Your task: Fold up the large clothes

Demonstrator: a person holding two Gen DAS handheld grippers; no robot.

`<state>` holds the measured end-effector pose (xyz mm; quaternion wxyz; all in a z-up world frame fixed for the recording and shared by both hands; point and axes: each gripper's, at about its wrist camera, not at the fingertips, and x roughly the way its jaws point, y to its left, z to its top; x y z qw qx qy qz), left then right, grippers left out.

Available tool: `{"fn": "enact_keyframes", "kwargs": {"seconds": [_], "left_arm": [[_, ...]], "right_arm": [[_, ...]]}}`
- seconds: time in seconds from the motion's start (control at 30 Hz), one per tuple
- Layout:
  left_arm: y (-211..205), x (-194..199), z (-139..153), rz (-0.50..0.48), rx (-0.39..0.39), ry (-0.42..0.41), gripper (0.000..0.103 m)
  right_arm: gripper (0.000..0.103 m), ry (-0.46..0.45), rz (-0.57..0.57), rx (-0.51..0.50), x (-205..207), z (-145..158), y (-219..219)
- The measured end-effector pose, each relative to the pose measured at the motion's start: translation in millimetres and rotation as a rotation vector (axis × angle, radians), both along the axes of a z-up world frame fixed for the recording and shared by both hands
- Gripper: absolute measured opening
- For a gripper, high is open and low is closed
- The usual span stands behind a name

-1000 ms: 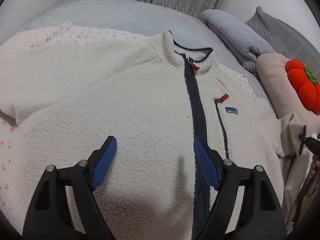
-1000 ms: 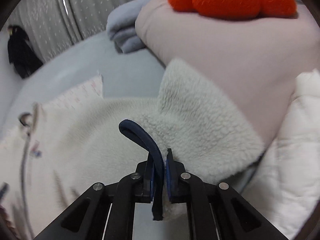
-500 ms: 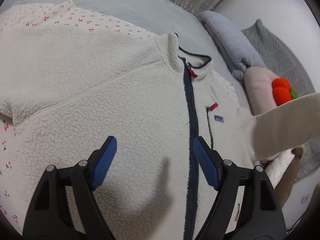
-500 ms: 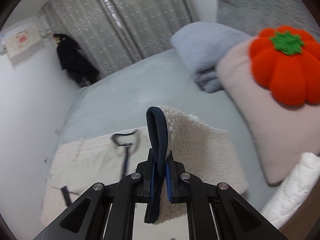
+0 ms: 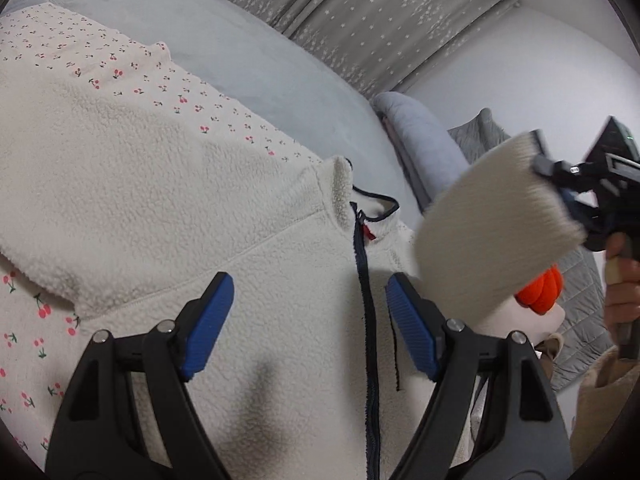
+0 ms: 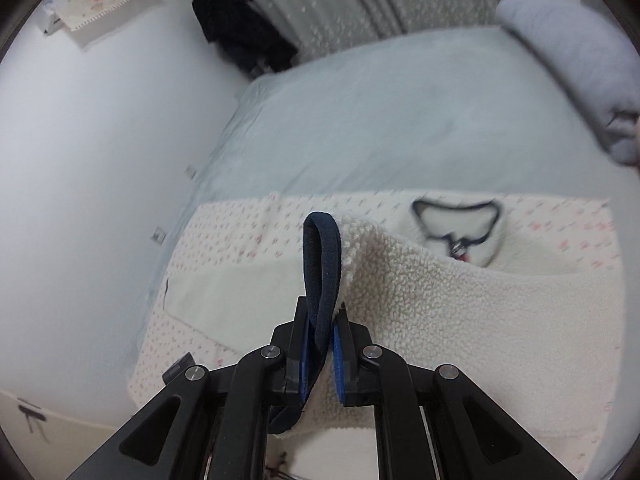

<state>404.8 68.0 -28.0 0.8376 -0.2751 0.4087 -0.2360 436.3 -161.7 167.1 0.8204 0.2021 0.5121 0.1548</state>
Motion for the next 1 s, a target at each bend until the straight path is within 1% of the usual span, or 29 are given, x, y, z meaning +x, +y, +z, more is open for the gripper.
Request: {"fn": "enact_keyframes", "kwargs": {"seconds": [0.03,0.07,0.1,0.13,0.17,0.2,0.23,0.3,0.33,0.37,0.43,0.47,0.5,0.53,0.57,0.6,0.63,0.67,0.7,0.73,0.77,0.8,0.83,0.93,1.0], "left_arm": [[0.7,0.7,-1.2,-0.003,-0.005,-0.003,0.079],[1.7,1.4,-3.1,-0.004,-0.007,-0.005,0.079],[2.6,2.3,-5.3,0.001,-0.003,-0.002,0.079],[3.3,3.3,-6.7,0.006,0.006,0.004,0.079],[2.0,4.8,-9.8,0.007,0.025,0.015,0.079],[2.1,4.1,-11.9,0.003,0.037,0.018,0.079],[-0.8,4.6,-15.1,-0.01,0.06,0.024,0.079],[-9.4,8.4,-24.1,-0.032,0.14,0.046,0.079],[-13.6,12.6,-29.4,-0.031,0.192,0.057,0.079],[-17.9,19.0,-36.0,-0.018,0.26,0.077,0.079],[-23.7,31.9,-46.8,-0.003,0.354,0.112,0.078],[-28.1,38.1,-50.5,-0.007,0.378,0.119,0.077],[-29.9,40.8,-52.2,-0.013,0.391,0.119,0.073],[-34.8,45.3,-53.6,-0.017,0.415,0.112,0.064],[-41.8,49.8,-54.2,-0.022,0.447,0.099,0.057],[-47.5,53.0,-54.7,-0.031,0.474,0.092,0.04],[-54.3,56.0,-54.6,-0.038,0.514,0.086,0.013],[-60.2,56.9,-51.1,-0.039,0.548,0.068,0.013],[-62.0,54.4,-44.7,-0.025,0.558,0.048,0.013],[-60.6,48.5,-33.3,0.002,0.542,0.005,0.013],[-55.7,39.9,-19.3,0.037,0.501,-0.048,0.013],[-51.6,34.5,-11.3,0.057,0.475,-0.079,0.013],[-49.9,33.4,-8.6,0.066,0.474,-0.089,0.013],[-56.8,44.0,-29.2,0.042,0.552,-0.027,0.013],[-58.5,47.6,-46.4,0.04,0.568,-0.004,0.013]], "right_arm": [[0.017,0.036,0.014,0.014,6.0,-11.7,3.8],[0.023,0.073,0.03,0.029,8.9,-22.9,7.2],[0.033,0.096,0.035,0.039,8.1,-30.8,7.1],[0.04,0.098,0.034,0.035,3.4,-32.1,6.5],[0.056,0.087,0.034,0.018,1.0,-33.5,3.4],[0.064,0.069,0.032,-0.004,-3.5,-34.3,-3.1],[0.065,0.054,0.023,-0.017,-8.4,-35.4,-12.2],[0.065,0.045,-0.001,-0.025,-13.7,-35.7,-42.1],[0.065,0.048,-0.016,-0.026,-17.8,-39.3,-57.4],[0.066,0.051,-0.035,-0.03,-23.0,-42.5,-74.6],[0.068,0.065,-0.072,-0.045,-33.3,-51.8,-107.5],[0.07,0.072,-0.096,-0.053,-39.0,-58.8,-124.7],[0.07,0.08,-0.121,-0.055,-44.1,-66.1,-144.0],[0.071,0.09,-0.147,-0.054,-49.3,-76.1,-163.4],[0.071,0.097,-0.166,-0.05,-52.7,-82.7,-177.5],[0.071,0.106,-0.193,-0.043,-56.8,-94.4,-196.1],[0.071,0.117,-0.22,-0.038,-60.0,-106.2,-213.6],[0.071,0.126,-0.243,-0.034,-62.4,-115.1,-226.7],[0.071,0.138,-0.272,-0.03,-65.0,-126.2,-242.5],[0.071,0.145,-0.298,-0.028,-67.1,-135.5,-254.9],[0.071,0.149,-0.322,-0.023,-68.2,-146.4,-267.0],[0.071,0.151,-0.344,-0.013,-69.2,-156.9,-279.3],[0.071,0.151,-0.362,0.0,-70.3,-164.5,-289.7],[0.071,0.141,-0.417,0.056,-64.1,-193.4,-313.1],[0.071,0.128,-0.455,0.105,-54.8,-212.8,-322.3]]}}
